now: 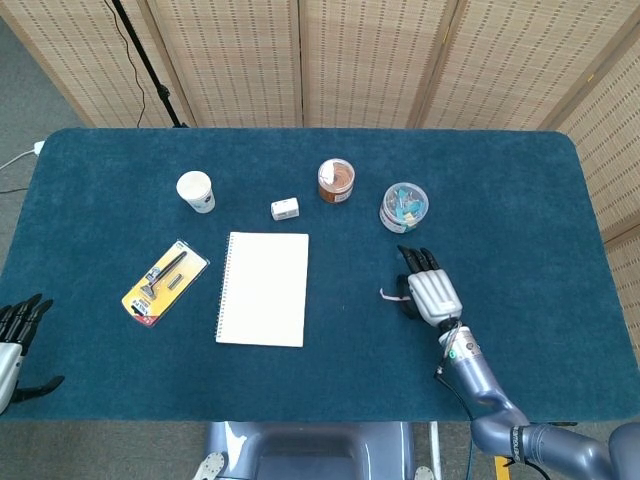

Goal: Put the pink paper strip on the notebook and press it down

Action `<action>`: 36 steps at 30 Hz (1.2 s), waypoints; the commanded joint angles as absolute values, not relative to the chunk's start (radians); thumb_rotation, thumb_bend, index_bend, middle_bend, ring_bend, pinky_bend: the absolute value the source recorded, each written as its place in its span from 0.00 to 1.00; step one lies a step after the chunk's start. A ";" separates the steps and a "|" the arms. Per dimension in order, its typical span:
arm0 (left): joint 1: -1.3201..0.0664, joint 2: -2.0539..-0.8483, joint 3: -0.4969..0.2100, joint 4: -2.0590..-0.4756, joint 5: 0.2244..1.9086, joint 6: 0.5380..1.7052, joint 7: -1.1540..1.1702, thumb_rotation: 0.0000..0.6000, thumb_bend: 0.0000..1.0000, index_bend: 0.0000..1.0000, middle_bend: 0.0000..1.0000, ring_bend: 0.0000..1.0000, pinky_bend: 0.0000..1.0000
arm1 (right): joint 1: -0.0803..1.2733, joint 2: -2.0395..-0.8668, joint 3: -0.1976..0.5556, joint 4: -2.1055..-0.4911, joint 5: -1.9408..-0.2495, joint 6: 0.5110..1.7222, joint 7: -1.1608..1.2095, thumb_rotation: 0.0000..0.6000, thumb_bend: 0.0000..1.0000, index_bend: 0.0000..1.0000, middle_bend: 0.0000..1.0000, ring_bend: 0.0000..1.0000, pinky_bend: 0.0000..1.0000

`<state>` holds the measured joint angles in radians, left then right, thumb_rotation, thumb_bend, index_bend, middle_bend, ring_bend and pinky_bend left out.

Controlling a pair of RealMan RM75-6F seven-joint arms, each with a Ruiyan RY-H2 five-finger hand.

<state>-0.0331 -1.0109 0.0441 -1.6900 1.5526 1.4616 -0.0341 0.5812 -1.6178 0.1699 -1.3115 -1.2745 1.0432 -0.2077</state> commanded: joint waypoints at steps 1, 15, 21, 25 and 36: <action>-0.035 -1.012 0.044 -1.691 1.550 1.459 -0.032 1.00 0.00 0.00 0.00 0.00 0.00 | 0.601 -1.613 0.186 -1.338 -1.288 1.053 -0.229 1.00 0.49 0.59 0.00 0.00 0.00; -0.038 -1.005 0.040 -1.692 1.535 1.448 -0.048 1.00 0.00 0.00 0.00 0.00 0.00 | 0.767 -1.712 0.268 -1.380 -1.249 1.008 -0.504 1.00 0.52 0.58 0.00 0.00 0.00; -0.043 -0.999 0.036 -1.690 1.525 1.438 -0.064 1.00 0.00 0.00 0.00 0.00 0.00 | 0.813 -1.785 0.272 -1.371 -1.218 1.015 -0.623 1.00 0.56 0.58 0.00 0.00 0.00; -0.047 -0.996 0.035 -1.691 1.521 1.429 -0.065 1.00 0.00 0.00 0.00 0.00 0.00 | 0.840 -1.842 0.265 -1.362 -1.210 1.033 -0.697 1.00 0.57 0.59 0.00 0.00 0.00; -0.047 -0.992 0.038 -1.693 1.520 1.424 -0.071 1.00 0.00 0.00 0.00 0.00 0.00 | 0.910 -2.002 0.267 -1.296 -1.170 1.057 -0.882 1.00 0.61 0.59 0.00 0.00 0.00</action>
<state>-0.0471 -0.9918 0.0385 -1.6933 1.5200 1.4237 -0.0711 0.8942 -1.9746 0.2583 -1.3135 -1.1898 1.0464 -0.8529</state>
